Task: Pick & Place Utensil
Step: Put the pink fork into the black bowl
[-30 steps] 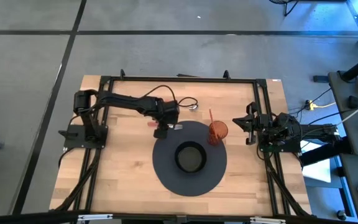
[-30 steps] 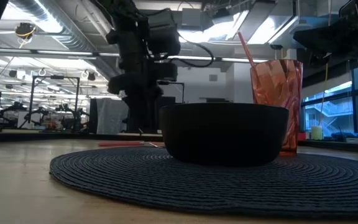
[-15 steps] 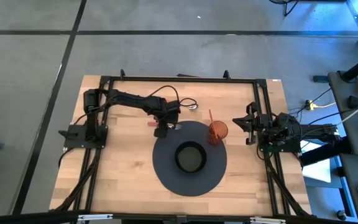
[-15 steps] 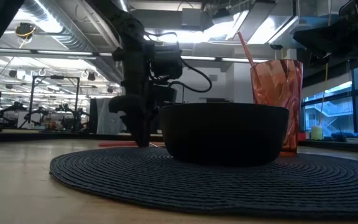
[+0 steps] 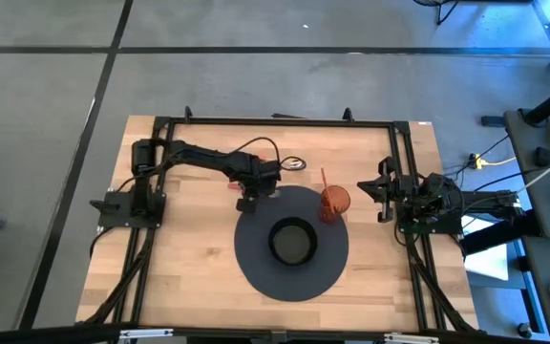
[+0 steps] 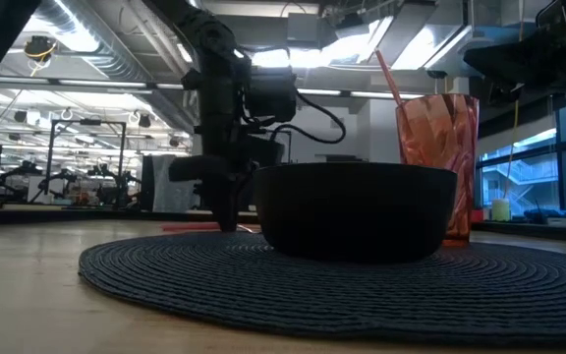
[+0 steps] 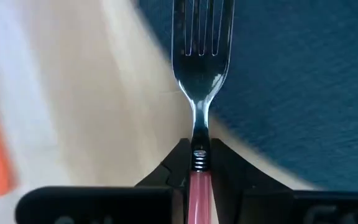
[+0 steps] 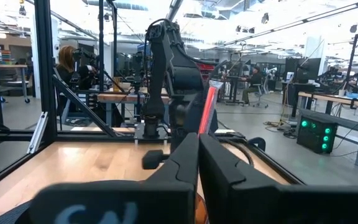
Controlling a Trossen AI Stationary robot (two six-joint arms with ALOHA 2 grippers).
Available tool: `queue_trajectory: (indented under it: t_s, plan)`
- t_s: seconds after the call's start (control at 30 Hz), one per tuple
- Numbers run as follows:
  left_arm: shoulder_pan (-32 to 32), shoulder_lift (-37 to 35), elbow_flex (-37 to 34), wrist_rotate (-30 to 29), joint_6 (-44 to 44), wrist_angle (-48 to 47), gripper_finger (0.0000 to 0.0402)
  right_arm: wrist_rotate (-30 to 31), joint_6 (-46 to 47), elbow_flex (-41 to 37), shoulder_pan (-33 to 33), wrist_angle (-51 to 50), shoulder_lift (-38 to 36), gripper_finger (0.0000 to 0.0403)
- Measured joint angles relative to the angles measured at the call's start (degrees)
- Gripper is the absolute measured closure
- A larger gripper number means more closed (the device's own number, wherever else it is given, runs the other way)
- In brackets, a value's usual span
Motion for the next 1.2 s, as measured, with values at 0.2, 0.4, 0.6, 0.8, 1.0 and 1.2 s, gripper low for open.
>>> queue_trajectory:
  t_s: [0.2,0.4,0.6,0.8,1.0,1.2]
  plan:
    - [-1.4,-3.4,3.1,-9.7,0.5,-3.1,0.0372,0.0,0.0,0.0,0.0,-0.3,0.0,0.0389]
    - [-4.1,-8.0,3.5,-14.0,1.5,-5.6,0.0372,0.0,0.0,0.0,0.0,-0.3,0.0,0.0389]
    - [-13.3,-11.8,3.7,-25.4,7.8,-6.3,0.0372,0.0,-0.2,0.0,0.0,-0.3,0.0,0.0389]
    - [-23.0,-9.6,9.8,-29.2,11.1,-7.8,0.0372,0.0,0.0,0.0,0.0,0.1,0.0,0.0389]
    - [-27.1,-2.6,18.5,-29.3,13.1,-8.7,0.0372,0.0,0.4,0.0,0.0,0.2,0.0,0.0389]
    - [-27.1,6.4,23.6,-27.7,17.8,-8.6,0.0372,0.0,0.5,0.0,0.0,0.2,0.0,0.0389]
